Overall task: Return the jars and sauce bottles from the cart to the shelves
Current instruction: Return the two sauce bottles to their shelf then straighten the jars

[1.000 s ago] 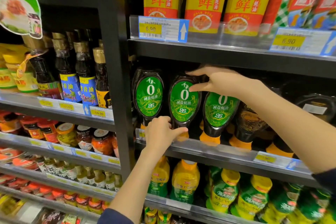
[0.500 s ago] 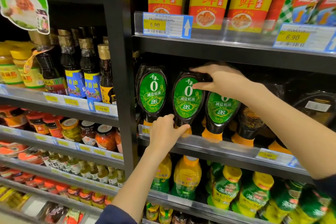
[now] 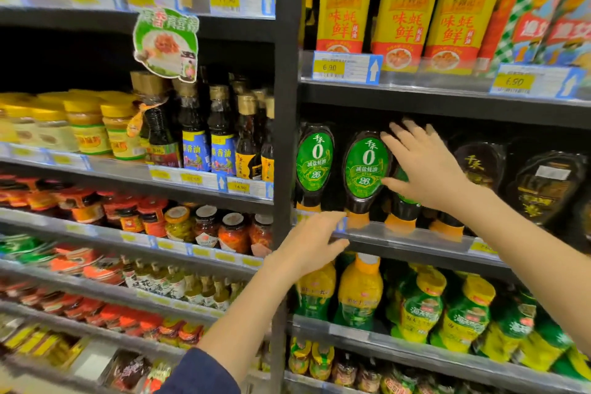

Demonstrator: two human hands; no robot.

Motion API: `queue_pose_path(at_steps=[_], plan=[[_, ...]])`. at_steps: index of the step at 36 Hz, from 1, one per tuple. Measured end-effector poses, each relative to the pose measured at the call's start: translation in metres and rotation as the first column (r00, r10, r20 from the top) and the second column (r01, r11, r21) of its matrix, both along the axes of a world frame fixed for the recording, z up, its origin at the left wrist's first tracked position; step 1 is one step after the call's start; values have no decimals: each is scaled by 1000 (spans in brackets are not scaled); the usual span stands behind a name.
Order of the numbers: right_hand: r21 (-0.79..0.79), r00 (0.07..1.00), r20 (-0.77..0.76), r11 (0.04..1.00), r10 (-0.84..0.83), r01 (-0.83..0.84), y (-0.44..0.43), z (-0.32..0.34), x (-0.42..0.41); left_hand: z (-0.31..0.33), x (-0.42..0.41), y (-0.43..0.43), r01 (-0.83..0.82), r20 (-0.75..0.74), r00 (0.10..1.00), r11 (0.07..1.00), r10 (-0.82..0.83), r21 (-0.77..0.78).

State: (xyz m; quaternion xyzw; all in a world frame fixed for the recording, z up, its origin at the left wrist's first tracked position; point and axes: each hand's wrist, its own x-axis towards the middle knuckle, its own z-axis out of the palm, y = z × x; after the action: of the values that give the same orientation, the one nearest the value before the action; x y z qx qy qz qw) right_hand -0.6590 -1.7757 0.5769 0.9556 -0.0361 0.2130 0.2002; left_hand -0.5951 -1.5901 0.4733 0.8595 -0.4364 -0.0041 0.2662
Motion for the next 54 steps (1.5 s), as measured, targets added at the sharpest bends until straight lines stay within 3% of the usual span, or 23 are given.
queue_pose_path(at_steps=[10, 19, 25, 39, 48, 54], plan=[[135, 938, -271, 956, -216, 259, 94, -56, -57, 4, -16, 120, 80, 137, 984, 970, -114, 229], [283, 915, -389, 931, -110, 232, 197, -68, -65, 17, -10, 248, -25, 155, 988, 949, -25, 314], [288, 883, -468, 943, -12, 165, 259, -59, -34, 30, 9, 321, -116, 126, 989, 938, 78, 327], [336, 874, -428, 938, 231, -83, 350, -45, 99, 40, 119, 420, -352, 191, 935, 856, 300, 379], [311, 871, -314, 908, 377, -281, 384, -18, 192, 64, 204, 440, -415, 257, 903, 853, 344, 315], [295, 876, -280, 903, 393, -312, 401, 11, 235, 87, 248, 442, -434, 338, 880, 856, 334, 283]])
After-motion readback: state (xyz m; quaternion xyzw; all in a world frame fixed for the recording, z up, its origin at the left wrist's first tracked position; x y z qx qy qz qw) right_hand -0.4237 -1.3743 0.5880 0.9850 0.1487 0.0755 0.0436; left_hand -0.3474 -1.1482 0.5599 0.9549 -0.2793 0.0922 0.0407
